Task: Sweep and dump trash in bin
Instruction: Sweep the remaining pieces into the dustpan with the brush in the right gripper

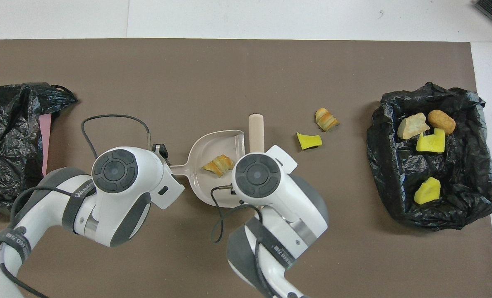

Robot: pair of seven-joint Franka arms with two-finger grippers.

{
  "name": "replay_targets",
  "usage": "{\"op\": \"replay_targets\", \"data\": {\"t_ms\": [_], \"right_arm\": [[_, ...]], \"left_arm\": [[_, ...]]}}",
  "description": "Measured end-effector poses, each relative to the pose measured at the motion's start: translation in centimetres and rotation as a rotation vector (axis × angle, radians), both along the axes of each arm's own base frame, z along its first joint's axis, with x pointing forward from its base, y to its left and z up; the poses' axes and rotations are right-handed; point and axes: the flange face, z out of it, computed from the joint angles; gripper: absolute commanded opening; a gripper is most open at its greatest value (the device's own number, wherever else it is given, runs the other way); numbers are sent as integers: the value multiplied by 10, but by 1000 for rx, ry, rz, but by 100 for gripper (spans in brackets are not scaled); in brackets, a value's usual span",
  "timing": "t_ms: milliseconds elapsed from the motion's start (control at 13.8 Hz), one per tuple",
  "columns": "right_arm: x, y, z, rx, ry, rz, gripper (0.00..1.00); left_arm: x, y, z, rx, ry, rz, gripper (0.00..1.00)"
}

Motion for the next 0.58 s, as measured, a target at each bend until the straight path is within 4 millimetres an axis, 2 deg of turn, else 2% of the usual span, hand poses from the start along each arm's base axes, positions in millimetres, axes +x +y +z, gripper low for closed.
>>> {"op": "replay_targets", "data": {"t_ms": [145, 291, 581], "right_arm": [[31, -42, 13, -50, 67, 40, 0], [58, -75, 19, -97, 130, 95, 0], [105, -155, 3, -182, 201, 203, 0]], "left_arm": [[0, 0, 0, 0, 0, 1, 0], [0, 0, 0, -1, 0, 6, 0], [-1, -2, 0, -6, 0, 50, 0]]}}
